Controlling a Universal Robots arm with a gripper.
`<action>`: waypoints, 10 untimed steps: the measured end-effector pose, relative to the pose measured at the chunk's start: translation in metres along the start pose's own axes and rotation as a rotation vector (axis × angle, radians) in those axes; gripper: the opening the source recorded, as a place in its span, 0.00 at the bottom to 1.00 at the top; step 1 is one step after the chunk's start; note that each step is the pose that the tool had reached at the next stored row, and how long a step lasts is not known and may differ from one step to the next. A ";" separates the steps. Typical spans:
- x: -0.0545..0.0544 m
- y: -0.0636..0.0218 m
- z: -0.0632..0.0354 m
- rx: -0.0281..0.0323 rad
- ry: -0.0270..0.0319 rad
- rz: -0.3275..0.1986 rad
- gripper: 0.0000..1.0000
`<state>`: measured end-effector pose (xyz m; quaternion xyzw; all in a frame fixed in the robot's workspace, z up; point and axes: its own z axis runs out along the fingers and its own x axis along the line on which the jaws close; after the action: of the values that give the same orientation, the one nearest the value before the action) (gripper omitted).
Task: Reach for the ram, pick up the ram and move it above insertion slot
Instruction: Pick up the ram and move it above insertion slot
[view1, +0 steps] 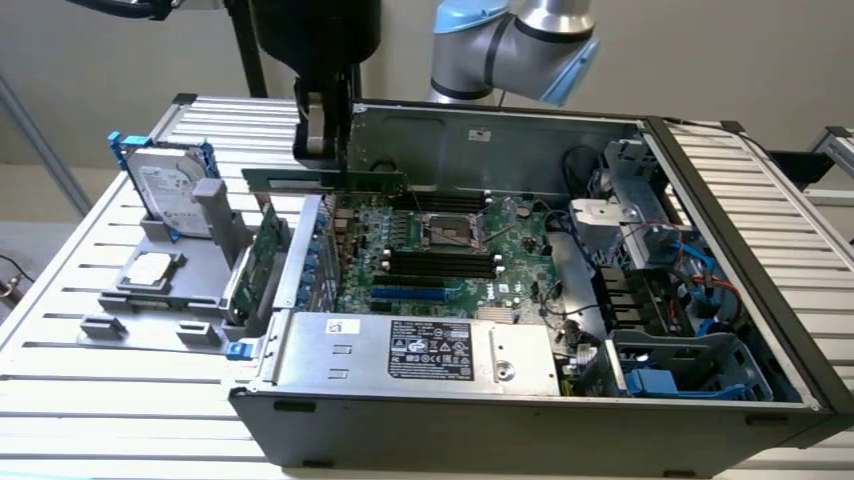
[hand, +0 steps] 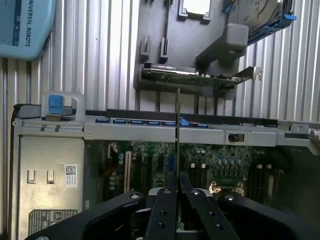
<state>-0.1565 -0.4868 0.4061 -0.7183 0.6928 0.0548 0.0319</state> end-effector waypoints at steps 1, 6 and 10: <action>-0.001 -0.0030 0.0000 0.0000 0.0000 0.000 0.13; -0.005 -0.0196 0.0000 0.0000 0.0000 0.000 0.13; -0.011 -0.0325 0.0003 0.0000 0.0000 0.000 0.13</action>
<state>-0.1244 -0.4750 0.4061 -0.7183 0.6928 0.0548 0.0320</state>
